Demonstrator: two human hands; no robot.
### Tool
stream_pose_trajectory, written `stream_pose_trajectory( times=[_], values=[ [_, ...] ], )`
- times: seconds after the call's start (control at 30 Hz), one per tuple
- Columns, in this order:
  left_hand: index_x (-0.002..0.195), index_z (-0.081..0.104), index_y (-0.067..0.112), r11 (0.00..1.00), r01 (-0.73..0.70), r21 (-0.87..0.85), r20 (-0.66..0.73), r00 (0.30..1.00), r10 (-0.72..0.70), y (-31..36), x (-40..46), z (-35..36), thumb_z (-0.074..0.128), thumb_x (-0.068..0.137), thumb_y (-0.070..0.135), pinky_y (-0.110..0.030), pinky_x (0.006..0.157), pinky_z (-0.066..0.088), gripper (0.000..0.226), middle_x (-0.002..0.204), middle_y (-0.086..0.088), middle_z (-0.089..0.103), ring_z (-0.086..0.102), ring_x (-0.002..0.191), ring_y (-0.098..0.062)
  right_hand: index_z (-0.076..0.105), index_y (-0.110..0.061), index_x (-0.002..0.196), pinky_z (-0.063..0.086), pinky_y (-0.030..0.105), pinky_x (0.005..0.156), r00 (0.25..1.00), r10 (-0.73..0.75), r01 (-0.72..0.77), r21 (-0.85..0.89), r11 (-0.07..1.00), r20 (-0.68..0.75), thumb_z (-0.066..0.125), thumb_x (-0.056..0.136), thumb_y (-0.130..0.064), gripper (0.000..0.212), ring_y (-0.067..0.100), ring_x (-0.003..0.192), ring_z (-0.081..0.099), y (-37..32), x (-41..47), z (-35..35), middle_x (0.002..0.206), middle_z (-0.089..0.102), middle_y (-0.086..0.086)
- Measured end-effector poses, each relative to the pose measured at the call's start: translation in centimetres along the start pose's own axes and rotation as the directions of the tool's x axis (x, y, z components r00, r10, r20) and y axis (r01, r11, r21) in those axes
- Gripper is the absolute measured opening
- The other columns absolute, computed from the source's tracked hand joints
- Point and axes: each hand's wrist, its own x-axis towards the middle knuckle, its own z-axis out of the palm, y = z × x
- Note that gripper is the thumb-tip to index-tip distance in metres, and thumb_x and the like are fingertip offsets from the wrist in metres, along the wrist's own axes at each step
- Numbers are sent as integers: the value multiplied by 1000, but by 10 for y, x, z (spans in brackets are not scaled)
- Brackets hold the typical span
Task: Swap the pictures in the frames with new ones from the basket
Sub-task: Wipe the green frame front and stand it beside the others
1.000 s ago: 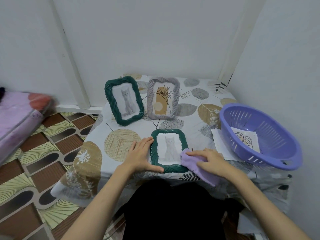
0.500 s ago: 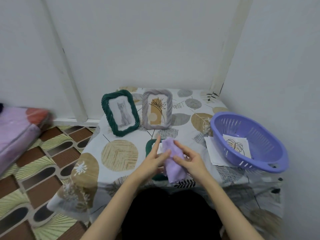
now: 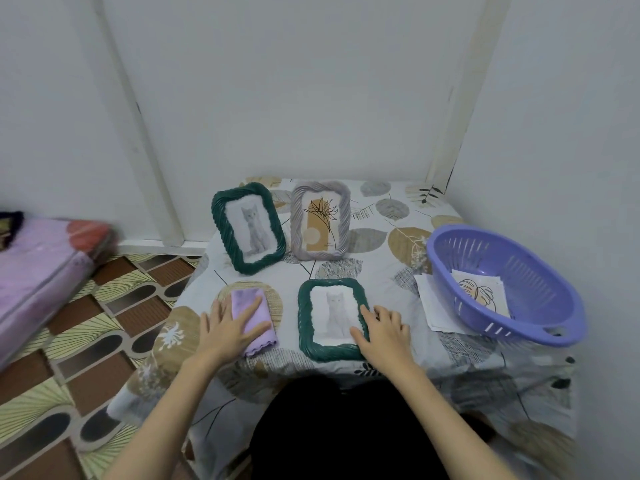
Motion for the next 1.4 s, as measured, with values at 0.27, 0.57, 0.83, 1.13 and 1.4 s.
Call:
stream_pose_trajectory(
  times=[0.27,0.57,0.83,1.13,1.4],
  values=[
    [140,37,18,954,-198,227,-228,941,249,65,7,-6,-25,62,79,-44,114,-10,117,157,-7,8,-6,145,-27,39,-13,133,24,39,103,995,92,-93,-4,996,-49,34,95,-39,47,27,129,27,0,1,2,148,28,8],
    [121,48,-3,836,-77,-543,-135,991,4,116,10,21,60,86,20,-36,107,31,44,129,-20,48,36,129,-33,57,-5,114,45,31,89,959,283,-201,737,645,14,62,81,-12,34,22,103,56,13,6,-4,115,62,13],
    [134,39,27,162,-191,-968,-201,979,-41,132,-6,-14,63,74,-14,-19,57,52,76,118,-4,49,59,83,-15,53,-12,112,54,25,81,979,202,-41,994,102,20,60,81,10,38,17,97,63,22,-5,-35,110,64,9],
    [116,50,39,-7,-289,-957,-286,944,166,133,-16,-55,57,76,-21,-41,71,55,73,110,-2,59,63,83,-23,50,-19,119,54,47,79,997,-13,79,980,184,-78,57,78,16,54,20,84,65,26,-12,-91,101,67,8],
    [123,48,30,-30,-312,-950,-304,893,332,134,-22,-71,53,77,-23,-30,64,56,70,117,-5,58,66,86,-23,44,-23,127,55,34,75,984,-129,133,988,78,-122,64,67,4,68,21,97,62,18,3,-117,114,64,7]
  ],
)
